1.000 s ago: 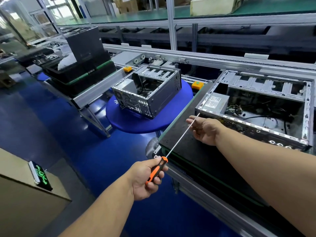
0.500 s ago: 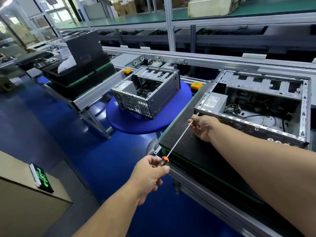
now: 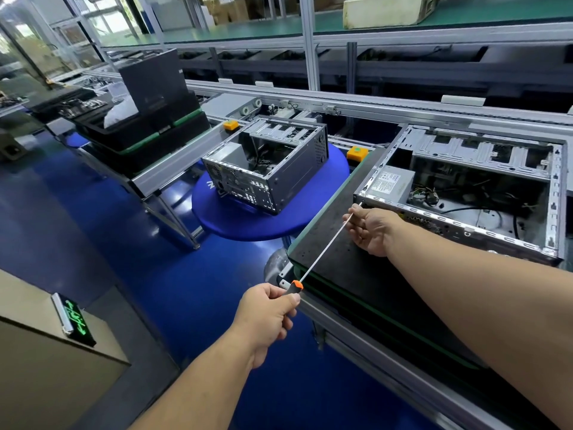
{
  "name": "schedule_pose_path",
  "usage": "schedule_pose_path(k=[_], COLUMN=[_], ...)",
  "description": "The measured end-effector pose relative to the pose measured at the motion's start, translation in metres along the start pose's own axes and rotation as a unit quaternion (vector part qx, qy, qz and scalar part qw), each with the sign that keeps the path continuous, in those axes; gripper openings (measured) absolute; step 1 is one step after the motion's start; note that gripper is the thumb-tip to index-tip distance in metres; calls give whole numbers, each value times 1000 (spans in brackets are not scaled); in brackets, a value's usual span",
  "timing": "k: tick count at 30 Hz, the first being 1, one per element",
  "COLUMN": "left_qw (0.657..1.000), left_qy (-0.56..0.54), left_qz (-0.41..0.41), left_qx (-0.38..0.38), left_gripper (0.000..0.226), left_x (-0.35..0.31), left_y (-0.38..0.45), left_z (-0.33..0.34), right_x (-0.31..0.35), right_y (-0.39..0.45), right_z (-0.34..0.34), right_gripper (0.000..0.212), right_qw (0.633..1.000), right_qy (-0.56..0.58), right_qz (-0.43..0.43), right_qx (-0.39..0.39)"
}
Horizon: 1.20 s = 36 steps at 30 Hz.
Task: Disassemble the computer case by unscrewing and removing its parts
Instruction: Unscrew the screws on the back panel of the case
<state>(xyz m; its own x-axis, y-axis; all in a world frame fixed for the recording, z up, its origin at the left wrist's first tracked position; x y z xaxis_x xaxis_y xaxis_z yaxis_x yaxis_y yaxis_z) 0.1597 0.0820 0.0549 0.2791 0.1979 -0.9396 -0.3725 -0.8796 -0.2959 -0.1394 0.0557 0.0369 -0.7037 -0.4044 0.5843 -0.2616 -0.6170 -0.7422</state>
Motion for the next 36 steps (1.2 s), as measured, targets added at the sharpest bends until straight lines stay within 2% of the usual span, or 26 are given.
schedule_pose_path(k=[4, 8, 10, 13, 15, 17, 19, 21, 23, 24, 26, 28, 30, 32, 34, 36], left_qw=[997, 980, 978, 995, 998, 967, 905, 861, 850, 858, 897, 949, 987, 984, 941, 918], left_qy=[-56, -149, -161, -98, 16, 188, 327, 378, 376, 358, 290, 174, 17, -172, -331, -380], left_qz=[-50, -126, -126, -36, 66, 174, 273, 341, 369, 368, 332, 261, 159, 42, -71, -110], left_qx=[15, 33, 30, 4, -13, -14, -3, -7, -18, -24, -29, -32, -27, -7, 21, 37], left_gripper=[13, 15, 18, 13, 15, 28, 39, 47, 50, 51, 49, 44, 38, 33, 29, 27], left_x=[5, 11, 14, 13, 6, -2, -9, -12, -14, -15, -14, -5, 5, 14, 20, 21], left_y=[-2, -6, -8, -8, -10, -15, -24, -32, -34, -34, -32, -26, -21, -21, -25, -29], left_z=[2, 7, 8, 4, -2, -6, -1, 5, 7, 6, 6, 5, 8, 15, 25, 30], right_x=[-1, 1, 3, 5, 5, 4, 3, 4, 4, 5, 4, 4, 3, 2, 2, 3], right_y=[0, 2, 2, 3, 3, 3, 2, 1, -1, -2, -4, -5, -7, -8, -8, -7], right_z=[1, 0, 1, 2, 2, 2, 3, 3, 3, 3, 4, 5, 5, 5, 4, 4], right_gripper=[18, 17, 19, 23, 23, 24, 25, 25, 25, 26, 26, 27, 26, 26, 24, 23], right_qw=[1000, 1000, 1000, 999, 999, 999, 999, 1000, 1000, 1000, 1000, 1000, 1000, 1000, 1000, 1000], right_qy=[4, -8, -20, -28, -26, -24, -23, -23, -21, -19, -14, -3, 7, 12, 16, 18], right_qz=[4, -11, -14, -18, -20, -19, -17, -16, -17, -17, -16, -15, -13, -11, -11, -11], right_qx=[20, 11, 4, -9, -13, -14, -13, -14, -15, -15, -15, -12, -11, -13, -20, -21])
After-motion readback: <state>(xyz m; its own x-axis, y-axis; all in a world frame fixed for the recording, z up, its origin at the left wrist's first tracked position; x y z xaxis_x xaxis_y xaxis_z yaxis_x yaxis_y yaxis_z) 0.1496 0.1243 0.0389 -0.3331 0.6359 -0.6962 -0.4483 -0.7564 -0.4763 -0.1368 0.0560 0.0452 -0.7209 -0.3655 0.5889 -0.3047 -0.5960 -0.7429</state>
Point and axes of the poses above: each hand's wrist, its own y-axis towards the middle knuckle, its own z-axis out of the palm, x = y × z, the point moved 7 cm from there along y, towards the middle knuckle, and after that the axes turned 11 degrees about z, right-handed, at the moved point
